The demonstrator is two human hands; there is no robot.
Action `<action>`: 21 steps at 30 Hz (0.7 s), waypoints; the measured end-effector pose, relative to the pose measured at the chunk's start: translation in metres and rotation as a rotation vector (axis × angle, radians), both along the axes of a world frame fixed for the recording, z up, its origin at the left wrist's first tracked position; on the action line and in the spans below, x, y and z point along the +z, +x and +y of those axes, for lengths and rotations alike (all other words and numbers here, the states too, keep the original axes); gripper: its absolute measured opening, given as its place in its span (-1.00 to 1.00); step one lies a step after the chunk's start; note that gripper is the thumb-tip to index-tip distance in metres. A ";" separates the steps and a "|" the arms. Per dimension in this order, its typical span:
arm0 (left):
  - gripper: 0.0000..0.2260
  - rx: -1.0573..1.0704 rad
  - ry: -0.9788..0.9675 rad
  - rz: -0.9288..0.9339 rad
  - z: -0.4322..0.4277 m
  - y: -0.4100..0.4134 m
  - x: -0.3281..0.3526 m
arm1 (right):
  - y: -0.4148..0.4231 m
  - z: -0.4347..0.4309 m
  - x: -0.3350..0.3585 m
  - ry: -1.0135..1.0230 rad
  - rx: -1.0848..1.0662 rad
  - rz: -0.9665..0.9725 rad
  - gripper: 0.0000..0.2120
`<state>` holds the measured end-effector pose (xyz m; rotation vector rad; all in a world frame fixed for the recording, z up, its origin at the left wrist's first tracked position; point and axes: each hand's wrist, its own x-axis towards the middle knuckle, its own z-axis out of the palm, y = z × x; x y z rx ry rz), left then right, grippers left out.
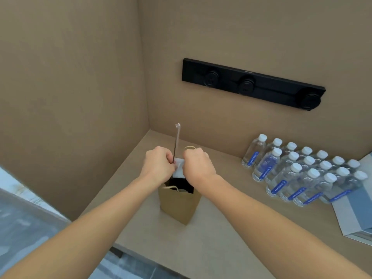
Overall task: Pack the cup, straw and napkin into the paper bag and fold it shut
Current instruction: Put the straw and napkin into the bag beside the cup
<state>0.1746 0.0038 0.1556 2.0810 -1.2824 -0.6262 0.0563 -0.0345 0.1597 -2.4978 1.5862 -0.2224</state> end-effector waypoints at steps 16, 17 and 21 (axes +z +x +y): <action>-0.80 -0.205 0.093 -0.060 -0.019 0.011 -0.002 | 0.008 -0.006 -0.011 0.069 -0.056 0.147 -0.72; -0.83 -0.219 0.090 -0.057 -0.020 0.010 -0.002 | 0.008 -0.007 -0.012 0.068 -0.055 0.161 -0.79; -0.84 -0.274 0.138 -0.049 -0.024 0.003 0.002 | 0.011 -0.009 -0.010 0.060 -0.044 0.196 -0.89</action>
